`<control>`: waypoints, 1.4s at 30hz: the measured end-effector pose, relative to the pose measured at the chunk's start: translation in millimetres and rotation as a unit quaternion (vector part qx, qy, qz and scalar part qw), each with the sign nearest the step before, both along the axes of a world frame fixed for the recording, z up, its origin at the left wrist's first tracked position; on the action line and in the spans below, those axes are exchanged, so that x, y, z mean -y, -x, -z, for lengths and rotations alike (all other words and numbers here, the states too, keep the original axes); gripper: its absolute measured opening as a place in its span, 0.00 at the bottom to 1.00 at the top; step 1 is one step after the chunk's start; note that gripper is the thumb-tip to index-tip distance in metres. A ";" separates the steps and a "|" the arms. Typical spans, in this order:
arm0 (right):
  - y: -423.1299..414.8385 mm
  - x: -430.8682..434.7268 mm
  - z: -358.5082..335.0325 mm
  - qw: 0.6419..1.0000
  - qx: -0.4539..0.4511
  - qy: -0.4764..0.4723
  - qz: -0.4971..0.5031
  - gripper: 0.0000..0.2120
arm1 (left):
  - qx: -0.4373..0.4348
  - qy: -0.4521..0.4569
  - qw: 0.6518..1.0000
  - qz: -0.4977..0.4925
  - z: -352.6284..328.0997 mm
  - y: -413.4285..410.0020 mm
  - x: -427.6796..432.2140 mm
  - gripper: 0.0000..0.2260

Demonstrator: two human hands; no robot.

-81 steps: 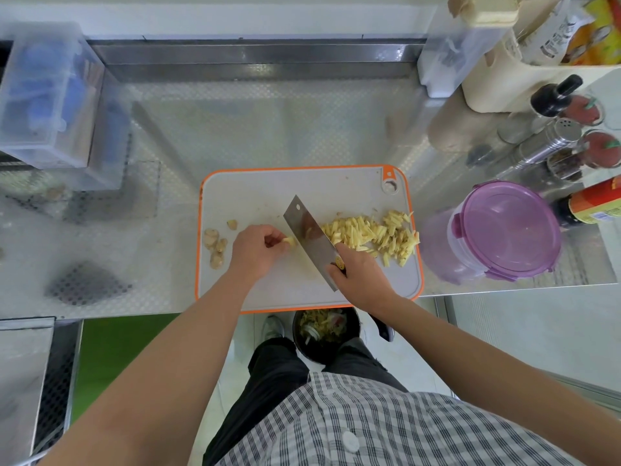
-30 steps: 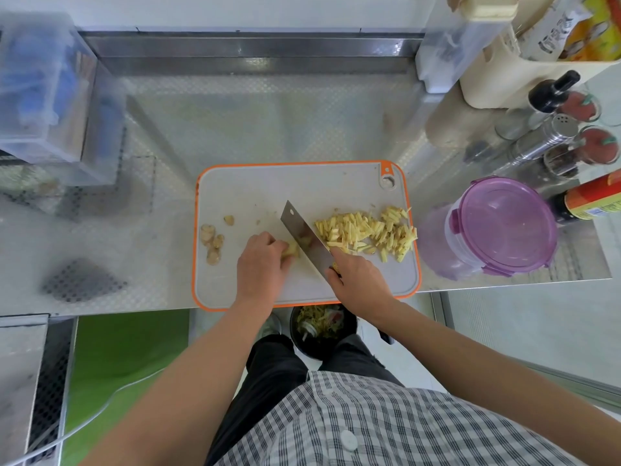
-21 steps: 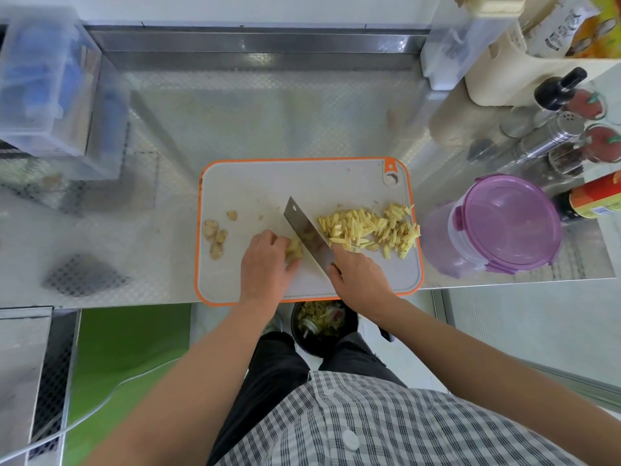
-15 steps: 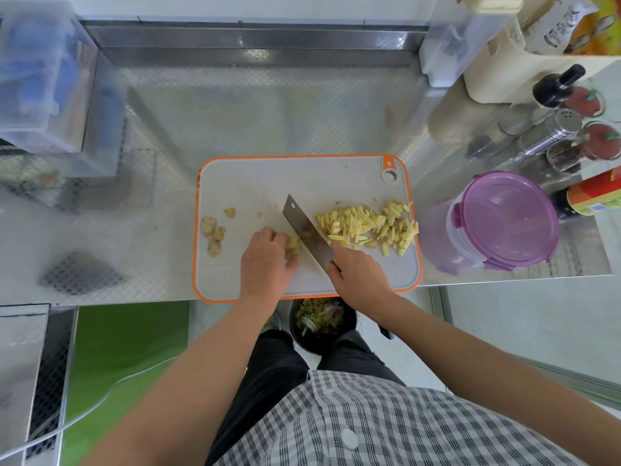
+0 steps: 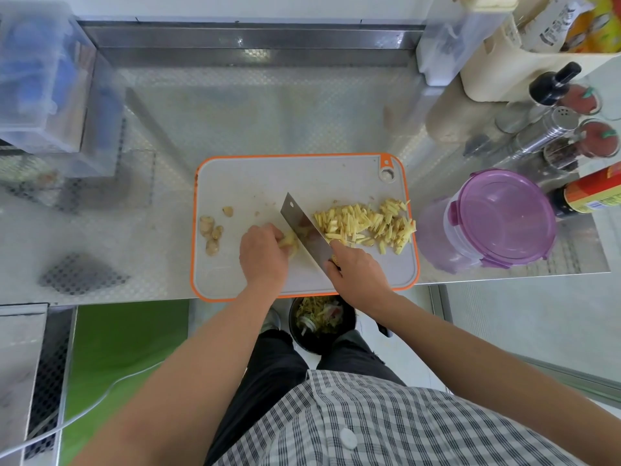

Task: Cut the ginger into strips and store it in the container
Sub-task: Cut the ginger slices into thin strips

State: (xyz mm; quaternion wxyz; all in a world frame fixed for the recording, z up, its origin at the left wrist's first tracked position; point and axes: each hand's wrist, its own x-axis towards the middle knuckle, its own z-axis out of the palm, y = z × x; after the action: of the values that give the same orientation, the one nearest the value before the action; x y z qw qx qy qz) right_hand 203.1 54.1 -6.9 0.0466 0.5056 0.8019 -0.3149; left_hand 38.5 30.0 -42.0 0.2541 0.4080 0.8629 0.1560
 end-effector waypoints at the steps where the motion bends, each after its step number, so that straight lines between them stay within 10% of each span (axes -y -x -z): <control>1: 0.0 -0.2 0.1 1.000 -0.001 0.000 0.002 0.08 | 0.011 0.011 1.000 -0.011 -0.7 0.8 -2.6 0.10; 10: -0.3 -2.5 -2.1 0.999 -0.035 0.003 0.028 0.09 | 0.173 0.028 0.970 -0.166 -16.0 7.9 -6.7 0.09; 22: -5.3 -3.3 -2.1 0.998 -0.056 0.017 0.036 0.08 | 0.205 -0.016 0.969 -0.137 -14.3 9.3 -3.4 0.06; 30: -9.4 -2.4 -8.0 0.998 -0.048 0.006 0.049 0.09 | 0.127 0.201 0.954 0.181 -34.3 11.3 -27.0 0.06; 42: -4.6 6.5 -5.7 0.999 -0.010 -0.012 0.048 0.06 | -0.067 -0.018 0.972 0.226 -9.3 3.8 6.0 0.15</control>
State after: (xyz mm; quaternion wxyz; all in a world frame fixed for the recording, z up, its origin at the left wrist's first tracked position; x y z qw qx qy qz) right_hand 207.7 47.7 -1.3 0.0174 0.5408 0.7809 -0.3122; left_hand 34.7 24.0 -32.7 0.2173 0.6061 0.7607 0.0823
